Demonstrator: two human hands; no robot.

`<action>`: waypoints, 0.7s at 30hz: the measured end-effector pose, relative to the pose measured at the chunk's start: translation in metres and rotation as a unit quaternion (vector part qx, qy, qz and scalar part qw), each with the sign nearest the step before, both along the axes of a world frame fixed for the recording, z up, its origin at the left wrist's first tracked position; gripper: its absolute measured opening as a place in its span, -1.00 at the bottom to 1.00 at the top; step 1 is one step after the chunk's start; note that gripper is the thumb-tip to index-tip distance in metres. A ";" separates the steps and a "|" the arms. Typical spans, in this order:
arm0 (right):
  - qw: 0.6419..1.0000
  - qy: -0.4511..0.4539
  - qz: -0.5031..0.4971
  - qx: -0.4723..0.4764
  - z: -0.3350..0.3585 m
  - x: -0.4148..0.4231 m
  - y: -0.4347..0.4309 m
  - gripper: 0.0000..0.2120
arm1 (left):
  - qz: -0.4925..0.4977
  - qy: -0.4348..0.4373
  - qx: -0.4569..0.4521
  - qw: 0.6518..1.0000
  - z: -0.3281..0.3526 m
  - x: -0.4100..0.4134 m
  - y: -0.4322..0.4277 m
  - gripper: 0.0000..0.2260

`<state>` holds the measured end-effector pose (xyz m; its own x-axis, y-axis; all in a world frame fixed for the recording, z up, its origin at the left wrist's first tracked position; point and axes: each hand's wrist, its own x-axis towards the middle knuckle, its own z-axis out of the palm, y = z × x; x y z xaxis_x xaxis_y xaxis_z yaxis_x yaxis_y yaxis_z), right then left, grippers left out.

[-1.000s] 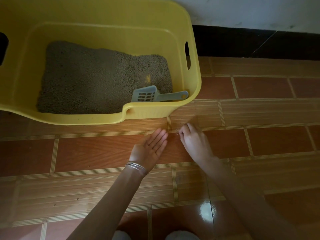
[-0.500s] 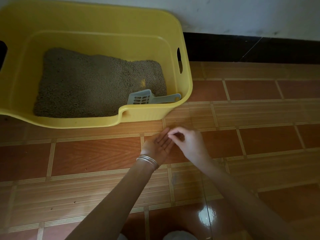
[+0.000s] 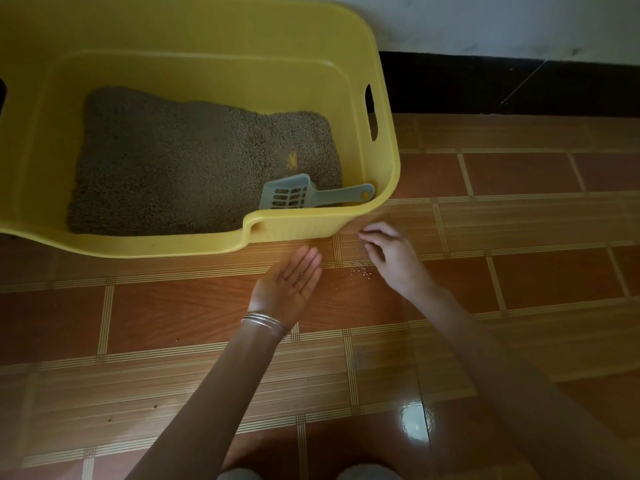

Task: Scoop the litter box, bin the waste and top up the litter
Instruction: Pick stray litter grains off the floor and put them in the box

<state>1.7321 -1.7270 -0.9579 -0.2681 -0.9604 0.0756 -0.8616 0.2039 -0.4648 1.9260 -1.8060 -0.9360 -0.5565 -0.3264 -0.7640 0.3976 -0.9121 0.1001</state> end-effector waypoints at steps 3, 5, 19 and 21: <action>0.999 0.004 0.040 0.003 0.000 0.003 0.008 -0.77 | -0.004 0.002 -0.004 1.000 0.001 0.004 0.003 -0.68; 0.997 0.013 0.071 0.005 0.002 0.009 0.016 -0.78 | -0.011 0.005 -0.002 1.000 0.003 0.004 0.006 -0.68; 0.986 -0.058 -0.153 0.020 0.003 0.007 0.079 -0.69 | -0.043 0.001 -0.003 0.999 0.006 0.005 0.023 -0.69; 0.987 -0.053 -0.153 0.017 0.002 0.013 0.075 -0.72 | -0.044 0.000 -0.002 0.999 0.005 0.006 0.024 -0.69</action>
<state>1.7452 -1.6520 -0.9557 -0.5500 -0.8352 0.0002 -0.7041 0.4635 -0.5379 1.9317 -1.7818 -0.9309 -0.5834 -0.2787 -0.7629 0.3152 -0.9434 0.1036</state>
